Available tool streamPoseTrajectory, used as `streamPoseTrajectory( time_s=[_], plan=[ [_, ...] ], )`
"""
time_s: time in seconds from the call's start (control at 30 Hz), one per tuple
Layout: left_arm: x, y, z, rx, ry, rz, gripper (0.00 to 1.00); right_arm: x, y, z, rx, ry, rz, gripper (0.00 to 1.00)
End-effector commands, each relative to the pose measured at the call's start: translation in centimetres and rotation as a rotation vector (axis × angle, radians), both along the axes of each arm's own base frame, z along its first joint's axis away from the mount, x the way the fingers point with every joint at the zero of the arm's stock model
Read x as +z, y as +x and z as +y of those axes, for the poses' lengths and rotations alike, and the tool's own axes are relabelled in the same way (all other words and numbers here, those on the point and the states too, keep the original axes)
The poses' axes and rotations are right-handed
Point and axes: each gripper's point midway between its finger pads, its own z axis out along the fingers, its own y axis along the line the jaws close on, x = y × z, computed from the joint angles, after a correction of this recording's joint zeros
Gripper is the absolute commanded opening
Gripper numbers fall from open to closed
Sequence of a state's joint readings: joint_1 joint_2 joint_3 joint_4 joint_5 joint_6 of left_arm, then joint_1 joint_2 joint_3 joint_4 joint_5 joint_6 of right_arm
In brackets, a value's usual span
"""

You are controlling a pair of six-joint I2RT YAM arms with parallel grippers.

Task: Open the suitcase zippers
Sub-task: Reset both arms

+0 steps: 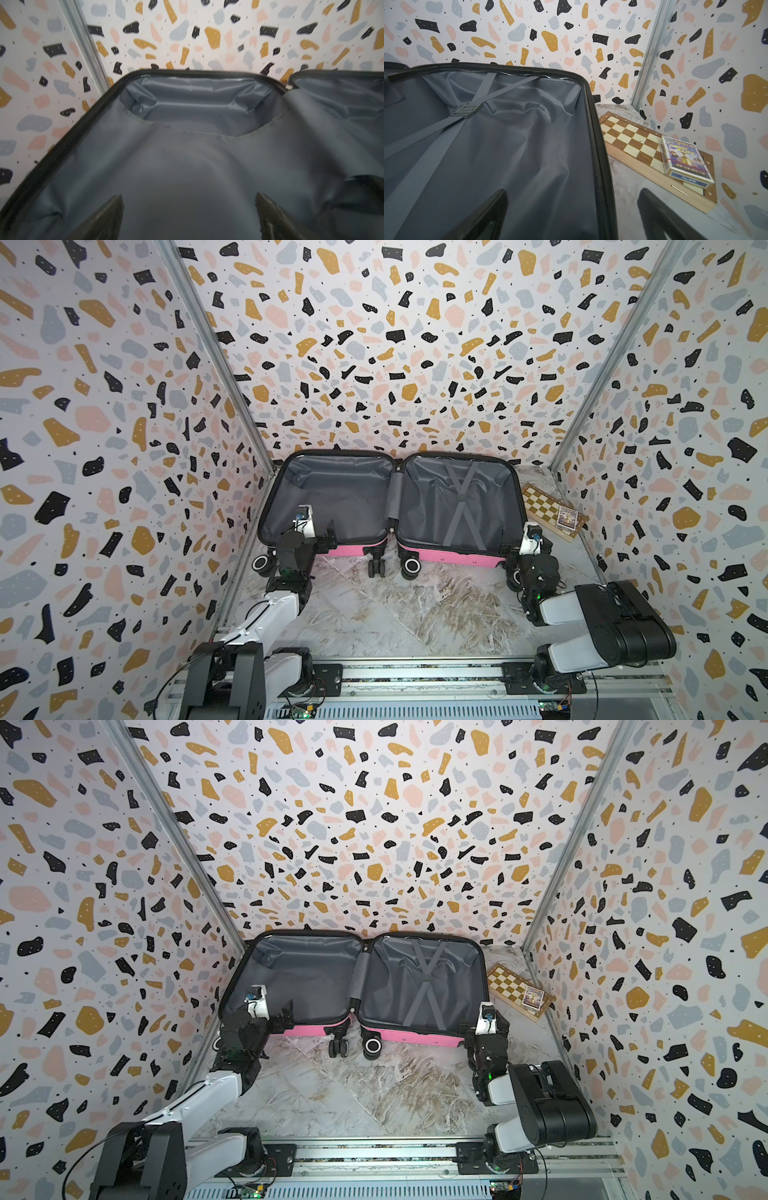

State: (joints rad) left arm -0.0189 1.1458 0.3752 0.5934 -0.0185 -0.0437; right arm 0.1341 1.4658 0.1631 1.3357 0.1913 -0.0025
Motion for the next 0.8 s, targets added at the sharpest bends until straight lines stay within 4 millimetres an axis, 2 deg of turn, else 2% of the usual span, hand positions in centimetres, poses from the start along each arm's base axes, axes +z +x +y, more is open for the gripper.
streamPoseTrajectory(
  time_s=[0.0,0.13,0.33,0.43,0.5,0.63,0.73,0.77],
  plan=[
    [-3.3,-0.1,0.4,0.024,0.019,0.062,0.99,-1.3,0.2,0.0,-0.005,-0.02,0.06,1.0],
    [-3.9,0.5,0.1,-0.004,0.036,0.07,0.99,-1.4,0.3,-0.1,-0.005,-0.017,0.062,1.0],
    [-4.7,-0.4,0.6,0.031,0.038,-0.013,0.99,-1.6,0.7,0.0,0.021,-0.003,0.08,1.0],
    [-4.5,-1.5,-0.4,-0.036,0.046,-0.083,0.99,-1.5,0.8,-0.1,0.019,-0.002,0.079,1.0],
    [-4.6,-1.9,-0.4,-0.033,0.046,-0.1,0.99,-1.5,0.8,-0.1,0.021,-0.001,0.079,1.0],
    [-5.2,-0.3,-0.5,-0.04,0.049,-0.052,0.99,-1.6,0.9,-0.1,0.032,0.002,0.083,1.0],
    [-6.6,1.4,0.1,-0.006,0.043,0.12,0.99,-1.6,0.9,0.0,0.033,0.003,0.083,1.0],
    [-6.4,1.3,0.4,0.01,0.043,0.084,0.99,-1.6,0.9,0.0,0.034,0.002,0.085,1.0]
  ],
)
